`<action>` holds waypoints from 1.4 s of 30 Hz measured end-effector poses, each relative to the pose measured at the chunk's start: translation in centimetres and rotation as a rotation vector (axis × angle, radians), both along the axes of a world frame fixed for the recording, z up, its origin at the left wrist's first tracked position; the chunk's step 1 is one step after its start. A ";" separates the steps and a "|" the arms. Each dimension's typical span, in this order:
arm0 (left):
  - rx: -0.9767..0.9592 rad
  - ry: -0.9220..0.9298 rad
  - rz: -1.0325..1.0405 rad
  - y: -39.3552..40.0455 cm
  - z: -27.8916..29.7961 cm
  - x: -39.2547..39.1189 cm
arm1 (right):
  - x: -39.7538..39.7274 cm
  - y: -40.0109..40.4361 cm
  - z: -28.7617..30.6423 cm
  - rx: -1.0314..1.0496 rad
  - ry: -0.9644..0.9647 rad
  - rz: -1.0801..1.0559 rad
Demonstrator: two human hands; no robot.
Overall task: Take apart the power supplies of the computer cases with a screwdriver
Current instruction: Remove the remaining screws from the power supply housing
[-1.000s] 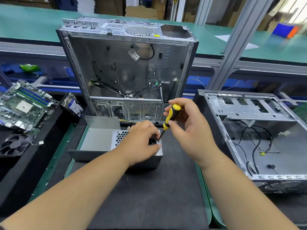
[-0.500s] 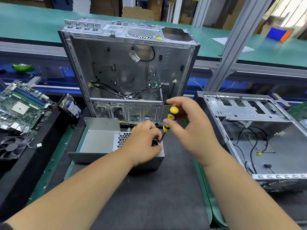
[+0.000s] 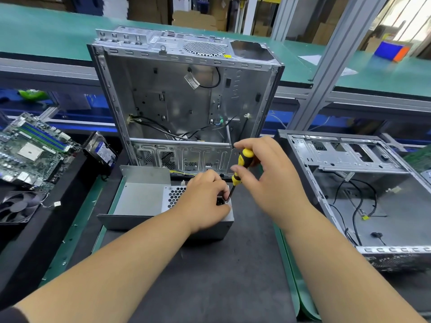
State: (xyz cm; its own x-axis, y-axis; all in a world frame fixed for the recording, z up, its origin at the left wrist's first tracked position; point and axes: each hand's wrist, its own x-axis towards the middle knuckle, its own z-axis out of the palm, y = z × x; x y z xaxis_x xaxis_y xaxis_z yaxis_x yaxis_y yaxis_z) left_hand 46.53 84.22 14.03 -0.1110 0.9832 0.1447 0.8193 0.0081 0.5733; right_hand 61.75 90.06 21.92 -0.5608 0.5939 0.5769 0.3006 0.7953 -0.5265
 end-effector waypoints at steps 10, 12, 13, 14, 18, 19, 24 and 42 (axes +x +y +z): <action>0.017 -0.031 0.009 0.0 -0.2 -0.1 | 0.1 0.1 0.1 0.035 -0.052 0.014; 0.019 -0.031 0.006 0.1 -0.1 -0.1 | -0.1 0.2 0.0 0.058 -0.035 0.014; 0.018 -0.029 0.006 0.1 -0.1 -0.1 | -0.1 0.2 0.0 0.063 -0.030 0.016; 0.014 -0.020 0.005 0.1 0.0 -0.1 | -0.1 0.2 -0.1 0.058 -0.028 0.018; -0.024 0.059 -0.009 0.2 0.2 0.0 | 0.2 0.1 -0.2 -0.067 -0.006 0.047; -0.028 0.096 -0.013 0.3 0.3 0.1 | 0.2 0.1 -0.2 -0.099 0.003 0.062; -0.039 0.283 -0.032 0.9 0.6 0.4 | 0.5 0.3 -0.2 -0.212 0.054 0.099; 0.103 -0.183 0.263 -2.3 1.4 -6.1 | -0.3 0.0 -0.6 -0.474 0.462 0.052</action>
State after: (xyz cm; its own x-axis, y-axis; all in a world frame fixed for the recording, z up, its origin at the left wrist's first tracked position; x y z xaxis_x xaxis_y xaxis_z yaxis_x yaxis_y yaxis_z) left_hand 40.40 81.95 15.48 -0.3925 0.8987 0.1958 0.6804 0.1405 0.7192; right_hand 61.42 90.02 21.37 -0.3537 0.8212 0.4477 -0.0723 0.4532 -0.8885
